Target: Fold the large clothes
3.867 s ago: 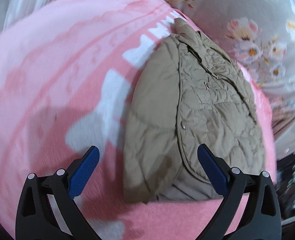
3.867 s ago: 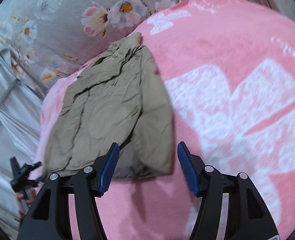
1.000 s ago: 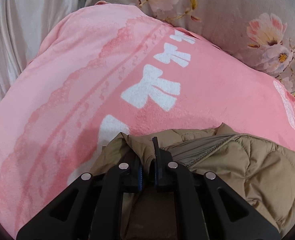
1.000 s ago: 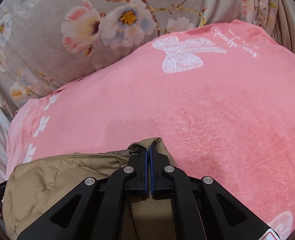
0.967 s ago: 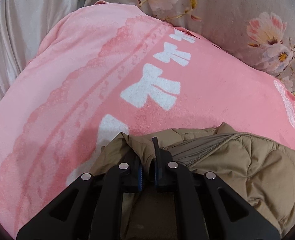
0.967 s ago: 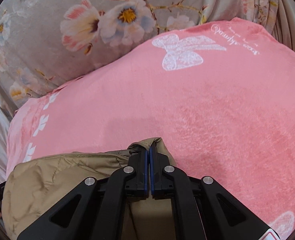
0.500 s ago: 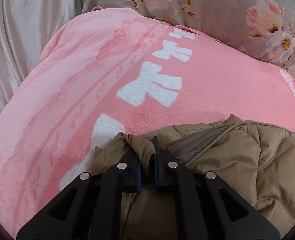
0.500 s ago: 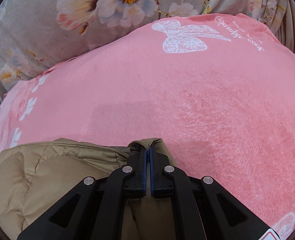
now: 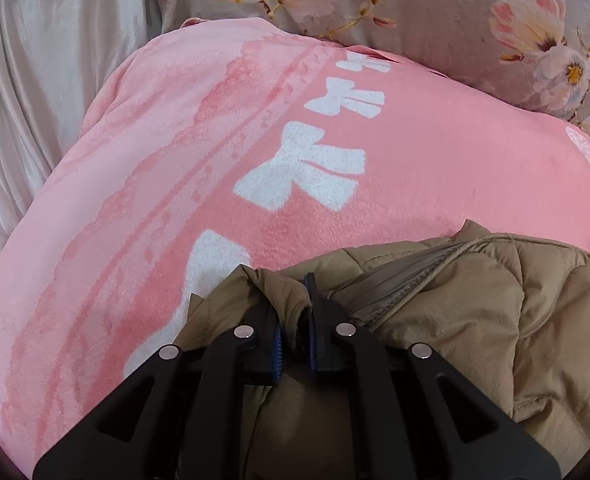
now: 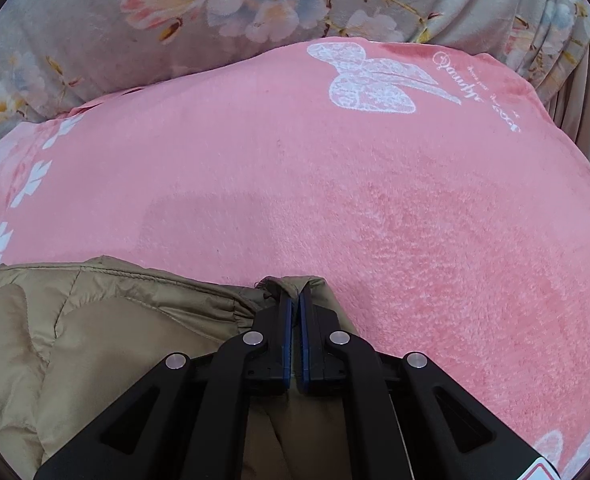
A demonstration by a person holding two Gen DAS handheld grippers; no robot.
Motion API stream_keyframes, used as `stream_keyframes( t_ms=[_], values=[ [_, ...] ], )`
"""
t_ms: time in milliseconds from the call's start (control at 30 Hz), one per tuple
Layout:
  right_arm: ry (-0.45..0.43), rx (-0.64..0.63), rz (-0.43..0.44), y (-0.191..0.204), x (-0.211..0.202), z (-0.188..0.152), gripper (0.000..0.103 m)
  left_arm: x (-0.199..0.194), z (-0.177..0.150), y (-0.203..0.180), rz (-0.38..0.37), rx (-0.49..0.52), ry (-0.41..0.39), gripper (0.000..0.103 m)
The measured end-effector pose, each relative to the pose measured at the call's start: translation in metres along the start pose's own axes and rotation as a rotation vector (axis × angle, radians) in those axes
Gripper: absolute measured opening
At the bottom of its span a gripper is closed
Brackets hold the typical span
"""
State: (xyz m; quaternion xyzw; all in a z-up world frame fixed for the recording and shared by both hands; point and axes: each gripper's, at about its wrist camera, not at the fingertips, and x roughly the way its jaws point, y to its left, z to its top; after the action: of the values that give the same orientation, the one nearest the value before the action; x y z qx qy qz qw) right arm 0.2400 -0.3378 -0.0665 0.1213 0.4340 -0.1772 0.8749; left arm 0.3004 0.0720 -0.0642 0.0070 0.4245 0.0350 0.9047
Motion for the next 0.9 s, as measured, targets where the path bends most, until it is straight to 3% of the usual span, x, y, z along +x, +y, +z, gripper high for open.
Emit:
stream_keyframes(
  t_ms=[100,133,167,200,267,400,467,533,600,700,900],
  values=[
    [0.015,0.059,0.051,-0.017,-0.012,0.003,0.009,-0.007,0.002,0.011,-0.045,-0.021,0.027,0.011],
    [-0.014,0.097,0.059,-0.026,-0.025,0.002,0.024,-0.016,0.002,0.021,-0.073,-0.048,0.035,0.018],
    [-0.05,0.13,0.053,-0.034,-0.037,0.0,0.041,-0.028,0.001,0.031,-0.089,-0.076,0.028,0.028],
    [-0.1,0.166,0.039,-0.043,-0.052,-0.001,0.044,-0.044,0.0,0.044,-0.088,-0.11,-0.001,0.062],
    [-0.183,0.203,0.03,-0.057,-0.085,-0.006,0.044,-0.076,-0.004,0.061,-0.085,-0.155,-0.096,0.089],
    [-0.269,0.144,0.097,-0.035,-0.128,-0.017,0.039,-0.122,0.0,0.052,-0.123,-0.108,-0.173,0.088],
    [-0.277,0.086,0.147,-0.004,-0.136,-0.023,0.026,-0.143,0.004,0.026,-0.166,-0.06,-0.219,0.088],
    [-0.271,0.006,0.192,0.034,-0.138,-0.029,0.02,-0.154,0.006,-0.011,-0.188,0.02,-0.237,0.088],
    [-0.267,-0.083,0.21,0.077,-0.135,-0.038,0.018,-0.153,0.005,-0.045,-0.193,0.082,-0.238,0.088],
    [-0.259,-0.135,0.208,0.109,-0.126,-0.047,0.017,-0.136,-0.005,-0.087,-0.154,0.14,-0.203,0.088],
    [-0.196,-0.139,0.205,0.12,-0.089,-0.057,0.017,-0.088,-0.027,-0.106,-0.101,0.108,-0.113,0.087]
  ],
)
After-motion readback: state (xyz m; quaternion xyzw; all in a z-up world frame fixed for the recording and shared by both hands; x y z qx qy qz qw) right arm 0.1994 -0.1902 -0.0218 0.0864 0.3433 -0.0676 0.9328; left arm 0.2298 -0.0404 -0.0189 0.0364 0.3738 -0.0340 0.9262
